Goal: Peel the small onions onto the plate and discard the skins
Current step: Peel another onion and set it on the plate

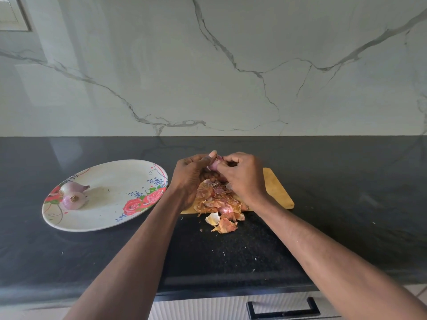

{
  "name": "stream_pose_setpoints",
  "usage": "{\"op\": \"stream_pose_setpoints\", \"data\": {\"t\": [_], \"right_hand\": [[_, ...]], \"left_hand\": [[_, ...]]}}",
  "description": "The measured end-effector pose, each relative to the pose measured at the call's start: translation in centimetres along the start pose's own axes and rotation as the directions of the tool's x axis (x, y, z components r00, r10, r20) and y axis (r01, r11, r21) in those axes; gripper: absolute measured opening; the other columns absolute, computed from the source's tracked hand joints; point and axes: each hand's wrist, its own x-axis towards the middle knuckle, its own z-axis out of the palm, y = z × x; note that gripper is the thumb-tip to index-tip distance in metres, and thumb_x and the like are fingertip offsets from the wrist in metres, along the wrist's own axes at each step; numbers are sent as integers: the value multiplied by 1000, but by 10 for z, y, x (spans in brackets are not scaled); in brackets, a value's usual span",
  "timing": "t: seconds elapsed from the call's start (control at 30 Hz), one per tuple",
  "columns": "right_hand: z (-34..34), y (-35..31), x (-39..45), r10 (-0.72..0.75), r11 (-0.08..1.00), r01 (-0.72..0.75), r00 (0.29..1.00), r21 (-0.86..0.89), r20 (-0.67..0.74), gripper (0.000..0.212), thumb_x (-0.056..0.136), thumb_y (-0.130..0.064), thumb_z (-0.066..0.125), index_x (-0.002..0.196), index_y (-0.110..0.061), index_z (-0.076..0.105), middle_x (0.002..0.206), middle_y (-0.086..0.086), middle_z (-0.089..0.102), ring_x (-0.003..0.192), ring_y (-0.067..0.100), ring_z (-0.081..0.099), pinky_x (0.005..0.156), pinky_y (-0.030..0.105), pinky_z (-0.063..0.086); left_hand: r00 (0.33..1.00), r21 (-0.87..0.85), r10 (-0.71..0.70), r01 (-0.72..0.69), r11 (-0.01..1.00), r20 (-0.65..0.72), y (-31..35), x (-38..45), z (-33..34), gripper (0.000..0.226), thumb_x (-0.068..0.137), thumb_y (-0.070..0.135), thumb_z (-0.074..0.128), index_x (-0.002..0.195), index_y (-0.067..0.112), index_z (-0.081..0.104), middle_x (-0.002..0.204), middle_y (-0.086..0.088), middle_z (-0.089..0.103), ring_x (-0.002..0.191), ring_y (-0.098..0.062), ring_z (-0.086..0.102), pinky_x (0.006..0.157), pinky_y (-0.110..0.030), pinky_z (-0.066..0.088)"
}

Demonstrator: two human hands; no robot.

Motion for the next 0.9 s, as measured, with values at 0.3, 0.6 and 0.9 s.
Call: {"op": "stream_pose_setpoints", "data": {"t": [0.3,0.6,0.9], "right_hand": [[4,0,1,153,988,-152,988,39,-28,15,79,-22,85,78,-10,76,67,-2,71,60,15,68,52,39,57],[-3,-5,4,339,904,-331,941,270,18,9,89,0,68,88,-3,76,68,6,73,56,13,70,50,23,53],[2,-6,1,243,961,-252,966,113,95,20,87,-35,76,86,-16,79,71,-3,74,63,12,70,56,29,55]], "left_hand": [[999,-12,8,-8,1000,-31,-3,3,1,21,98,4,58,89,-10,70,80,-18,70,61,-20,66,55,-24,55],[996,-115,-73,67,991,-53,0,6,-4,18,101,16,57,101,0,65,83,-15,68,61,-15,59,54,-21,52],[992,-150,-103,92,984,-71,-2,12,-12,21,100,18,59,103,-1,66,79,-12,68,58,-15,58,50,-19,50]]}}
